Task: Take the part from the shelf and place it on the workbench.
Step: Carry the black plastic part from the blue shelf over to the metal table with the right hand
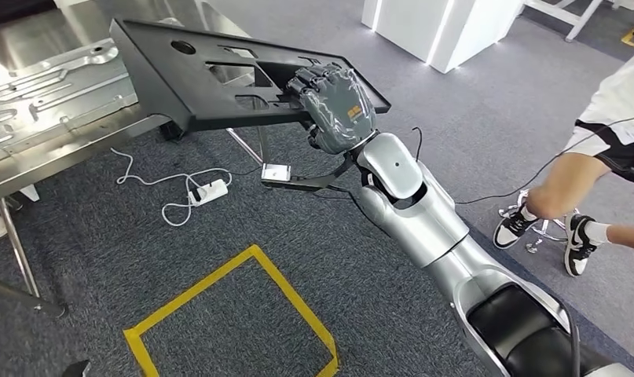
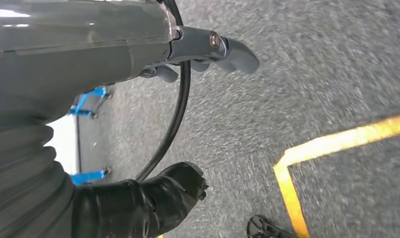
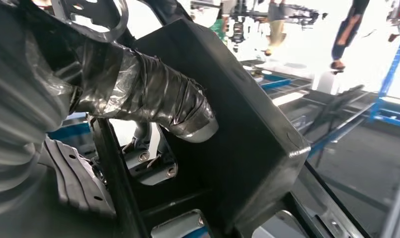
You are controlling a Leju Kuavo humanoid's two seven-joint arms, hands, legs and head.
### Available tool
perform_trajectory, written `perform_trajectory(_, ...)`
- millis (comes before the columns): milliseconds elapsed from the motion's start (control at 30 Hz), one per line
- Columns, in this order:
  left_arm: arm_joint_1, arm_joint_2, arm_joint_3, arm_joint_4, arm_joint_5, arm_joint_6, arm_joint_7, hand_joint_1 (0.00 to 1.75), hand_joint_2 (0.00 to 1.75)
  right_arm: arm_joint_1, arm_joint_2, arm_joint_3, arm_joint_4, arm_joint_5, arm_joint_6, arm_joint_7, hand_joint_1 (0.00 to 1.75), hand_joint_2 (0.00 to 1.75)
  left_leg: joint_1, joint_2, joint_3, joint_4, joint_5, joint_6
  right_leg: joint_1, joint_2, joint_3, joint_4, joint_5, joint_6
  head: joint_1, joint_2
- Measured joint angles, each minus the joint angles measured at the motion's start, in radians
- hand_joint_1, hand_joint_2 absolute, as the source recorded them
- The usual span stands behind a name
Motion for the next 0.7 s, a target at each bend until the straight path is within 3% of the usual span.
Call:
perform_trajectory(67, -0.004, 0.002, -0.002, 0.000, 0.005, -0.001, -0.001, 0.00, 1.75, -0.006, 0.001, 0.001, 0.000, 0.000, 0.003, 0.000, 1.75, 1.75, 0.001, -0.027, 0.012, -0.001, -0.007, 0.011, -0.005, 0.060, -0.051, 0.101, -0.041, 0.003, 0.001, 0.000)
perform_trajectory(133, -0.006, 0.003, -0.006, 0.000, 0.011, -0.003, -0.003, 0.00, 1.75, -0.008, 0.001, 0.002, 0.003, -0.001, 0.008, 0.001, 1.75, 1.75, -0.003, -0.056, 0.021, -0.001, -0.015, 0.020, -0.003, 0.090, -0.147, 0.241, -0.076, -0.002, 0.001, 0.000)
perform_trajectory(167, -0.005, 0.003, -0.009, 0.000, 0.013, -0.004, -0.004, 0.00, 1.75, -0.008, 0.001, 0.004, 0.005, 0.000, 0.010, 0.001, 1.75, 1.75, -0.006, -0.073, 0.026, -0.001, -0.019, 0.023, 0.000, 0.093, -0.186, 0.283, -0.071, -0.007, 0.001, 0.000)
perform_trajectory(200, -0.002, 0.003, -0.013, 0.000, 0.015, -0.006, -0.005, 0.00, 1.75, -0.007, 0.001, 0.006, 0.008, 0.000, 0.012, 0.001, 1.75, 1.75, -0.010, -0.090, 0.034, -0.001, -0.024, 0.024, 0.004, 0.097, -0.208, 0.285, -0.044, -0.015, 0.001, 0.000)
perform_trajectory(267, 0.004, 0.003, -0.018, 0.000, 0.019, -0.008, -0.005, 0.00, 1.75, -0.011, 0.001, 0.007, 0.014, 0.004, 0.013, 0.003, 1.75, 1.75, -0.017, -0.123, 0.050, -0.001, -0.034, 0.026, 0.017, 0.118, -0.196, 0.175, 0.061, -0.043, 0.001, 0.000)
perform_trajectory(333, 0.010, -0.002, -0.021, 0.001, 0.022, -0.011, -0.008, 0.00, 1.75, -0.016, 0.001, 0.008, 0.020, 0.008, 0.014, 0.004, 1.75, 1.75, -0.012, -0.149, 0.058, -0.004, -0.041, 0.025, 0.023, 0.172, -0.161, 0.055, 0.139, -0.076, -0.006, 0.000)
perform_trajectory(400, 0.016, -0.006, -0.027, 0.002, 0.027, -0.015, -0.012, 0.00, 1.75, -0.020, 0.003, 0.010, 0.028, 0.013, 0.017, 0.004, 1.75, 1.75, 0.007, -0.171, 0.055, -0.009, -0.042, 0.013, 0.029, 0.202, -0.142, 0.018, 0.152, -0.093, -0.008, 0.000)
perform_trajectory(467, 0.022, -0.003, -0.035, 0.001, 0.032, -0.018, -0.014, 0.00, 1.75, -0.029, 0.006, 0.011, 0.032, 0.019, 0.019, 0.007, 1.75, 1.75, 0.016, -0.190, 0.061, -0.022, -0.042, 0.001, 0.031, 0.180, -0.116, -0.020, 0.152, -0.094, -0.002, 0.000)
perform_trajectory(500, 0.023, -0.004, -0.037, 0.001, 0.035, -0.018, -0.015, 0.00, 1.75, -0.033, 0.008, 0.011, 0.033, 0.021, 0.020, 0.010, 1.75, 1.75, 0.011, -0.176, 0.062, -0.022, -0.048, -0.002, 0.026, 0.166, -0.095, -0.049, 0.150, -0.093, -0.005, 0.000)
perform_trajectory(533, 0.024, -0.004, -0.039, 0.000, 0.036, -0.018, -0.015, 0.00, 1.75, -0.038, 0.011, 0.010, 0.034, 0.022, 0.020, 0.013, 1.75, 1.75, 0.005, -0.147, 0.054, -0.003, -0.059, -0.005, 0.019, 0.150, -0.070, -0.079, 0.148, -0.091, -0.008, 0.000)
perform_trajectory(600, 0.021, 0.000, -0.041, 0.000, 0.038, -0.017, -0.018, 0.00, 1.75, -0.043, 0.014, 0.011, 0.037, 0.023, 0.023, 0.017, 1.75, 1.75, 0.003, -0.076, 0.004, 0.094, -0.099, -0.016, 0.009, 0.119, -0.030, -0.113, 0.139, -0.080, -0.015, 0.000)
perform_trajectory(667, 0.022, 0.006, -0.044, 0.000, 0.040, -0.018, -0.020, 0.00, 1.75, -0.040, 0.014, 0.011, 0.044, 0.025, 0.030, 0.020, 1.75, 1.75, 0.012, -0.050, -0.061, 0.196, -0.114, -0.035, -0.002, 0.088, -0.004, -0.115, 0.119, -0.063, -0.015, 0.000)
perform_trajectory(700, 0.024, 0.008, -0.045, 0.000, 0.041, -0.018, -0.021, 0.00, 1.75, -0.037, 0.014, 0.012, 0.047, 0.026, 0.033, 0.021, 1.75, 1.75, 0.018, -0.044, -0.077, 0.205, -0.093, -0.047, -0.009, 0.073, 0.007, -0.109, 0.105, -0.053, -0.015, 0.000)
